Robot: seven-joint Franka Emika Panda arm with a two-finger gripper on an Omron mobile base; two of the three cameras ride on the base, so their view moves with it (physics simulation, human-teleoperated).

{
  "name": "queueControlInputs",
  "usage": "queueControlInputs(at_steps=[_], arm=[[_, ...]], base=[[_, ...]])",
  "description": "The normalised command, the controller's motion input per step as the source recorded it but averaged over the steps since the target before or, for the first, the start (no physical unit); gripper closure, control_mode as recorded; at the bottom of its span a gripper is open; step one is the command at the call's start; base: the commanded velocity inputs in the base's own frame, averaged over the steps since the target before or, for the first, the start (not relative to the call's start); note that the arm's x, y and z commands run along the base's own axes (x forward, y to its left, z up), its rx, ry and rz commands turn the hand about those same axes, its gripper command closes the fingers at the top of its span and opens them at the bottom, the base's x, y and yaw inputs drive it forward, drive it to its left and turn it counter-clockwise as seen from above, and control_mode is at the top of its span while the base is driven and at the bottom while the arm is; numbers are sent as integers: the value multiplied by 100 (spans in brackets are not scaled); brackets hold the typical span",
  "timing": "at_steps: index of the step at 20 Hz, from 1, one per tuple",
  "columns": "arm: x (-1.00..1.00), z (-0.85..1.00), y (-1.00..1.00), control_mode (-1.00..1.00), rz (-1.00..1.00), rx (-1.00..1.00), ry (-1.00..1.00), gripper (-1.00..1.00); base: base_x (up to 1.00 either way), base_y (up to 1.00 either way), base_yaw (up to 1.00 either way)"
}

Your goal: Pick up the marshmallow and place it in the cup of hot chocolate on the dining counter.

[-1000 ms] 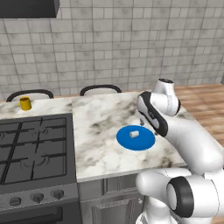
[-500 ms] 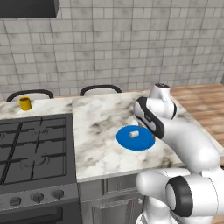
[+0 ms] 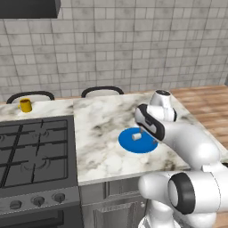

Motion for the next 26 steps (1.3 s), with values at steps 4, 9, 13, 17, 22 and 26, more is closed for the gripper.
queueControlInputs(at_steps=[4, 9, 13, 17, 22, 26], arm=[[14, -24, 0, -100, 0, 0, -1, -100], [7, -8, 0, -100, 0, 0, 0, -100], [15, -1, 0, -100, 0, 1, 0, -100], [25, 0, 0, -100, 0, 0, 0, -100], [20, 0, 0, -100, 0, 0, 0, -100], [9, 0, 0, -100, 0, 0, 0, -100]], base=[[0, 0, 0], [0, 0, 0], [0, 0, 0], [0, 0, 0], [0, 0, 0], [0, 0, 0]])
